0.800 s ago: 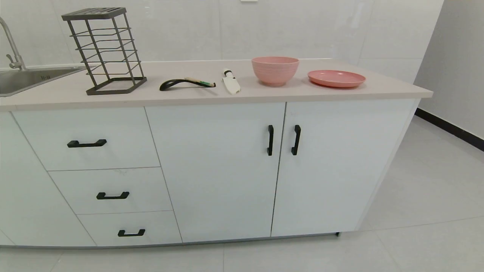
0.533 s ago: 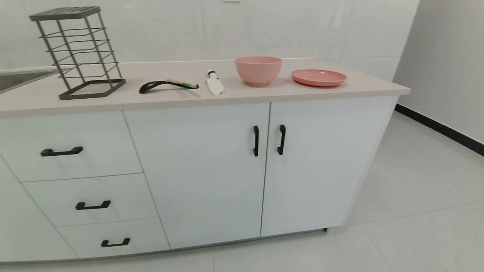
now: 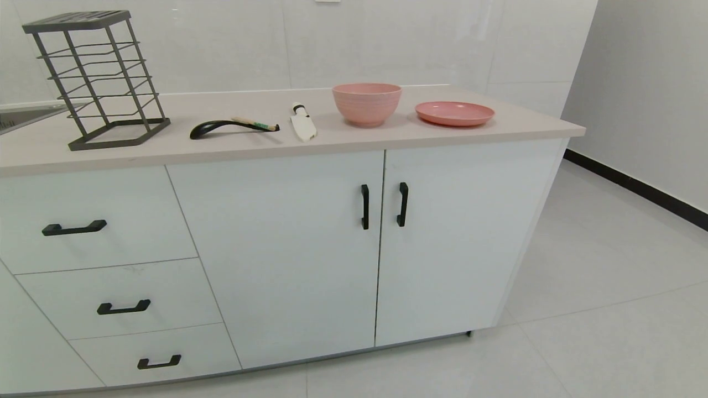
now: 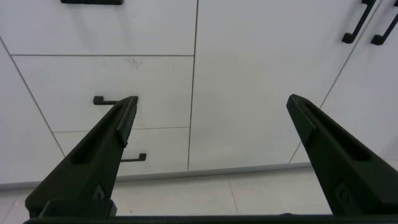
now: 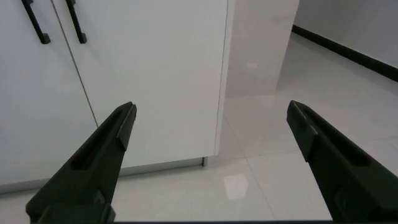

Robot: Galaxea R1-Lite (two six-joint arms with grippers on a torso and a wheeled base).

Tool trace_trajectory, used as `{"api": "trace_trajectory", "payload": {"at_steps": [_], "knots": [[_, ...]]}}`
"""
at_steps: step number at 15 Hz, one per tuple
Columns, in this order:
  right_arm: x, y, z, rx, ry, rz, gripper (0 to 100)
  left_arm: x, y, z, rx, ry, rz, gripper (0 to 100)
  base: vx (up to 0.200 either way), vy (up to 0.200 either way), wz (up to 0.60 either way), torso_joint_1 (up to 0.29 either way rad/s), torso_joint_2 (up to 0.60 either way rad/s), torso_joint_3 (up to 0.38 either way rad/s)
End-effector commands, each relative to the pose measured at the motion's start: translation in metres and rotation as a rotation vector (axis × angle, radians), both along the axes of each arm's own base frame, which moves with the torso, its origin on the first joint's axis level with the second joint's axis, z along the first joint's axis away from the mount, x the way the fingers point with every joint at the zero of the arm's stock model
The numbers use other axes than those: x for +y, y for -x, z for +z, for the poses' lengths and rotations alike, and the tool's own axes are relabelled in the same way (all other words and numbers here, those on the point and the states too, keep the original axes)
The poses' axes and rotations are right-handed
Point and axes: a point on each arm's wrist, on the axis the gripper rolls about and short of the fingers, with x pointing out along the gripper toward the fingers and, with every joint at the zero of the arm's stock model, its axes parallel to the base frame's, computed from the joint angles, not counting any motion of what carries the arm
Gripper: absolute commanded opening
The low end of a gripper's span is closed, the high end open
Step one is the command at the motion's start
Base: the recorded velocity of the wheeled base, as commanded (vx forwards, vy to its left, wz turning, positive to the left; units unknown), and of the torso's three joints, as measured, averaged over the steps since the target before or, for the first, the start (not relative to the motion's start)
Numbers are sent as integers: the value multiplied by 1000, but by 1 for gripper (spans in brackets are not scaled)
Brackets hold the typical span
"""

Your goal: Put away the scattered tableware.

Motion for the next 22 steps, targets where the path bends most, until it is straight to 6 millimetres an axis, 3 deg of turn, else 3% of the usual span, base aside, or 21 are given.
{"api": "trace_trajectory", "payload": {"at_steps": [1,2,4,6,8,11,15,20,22], "knots": [[0,4,94,-125,1,40,100,0,0,0,1,0,-2,100,0,0,0,0,0,0],[2,-16,120,-47,20,203,100,0,0,0,1,0,-2,100,0,0,0,0,0,0],[11,-61,105,193,126,397,100,0,0,0,1,0,0,100,0,0,0,0,0,0],[24,-110,112,287,194,468,100,0,0,0,0,0,0,100,0,0,0,0,0,0],[34,-151,106,336,201,486,100,0,0,0,0,-6,1,100,0,0,0,0,0,0],[49,-191,94,344,231,546,100,0,0,0,1,-10,-5,100,0,0,0,0,0,0],[71,-217,78,335,268,705,100,-1,0,0,5,-72,-25,100,0,0,0,0,0,0],[100,-300,24,246,276,867,100,-1,0,0,4,-67,-26,100,0,0,0,0,0,0],[112,-335,19,206,281,896,100,-1,0,0,4,-67,-28,100,0,0,0,0,0,0]]}}
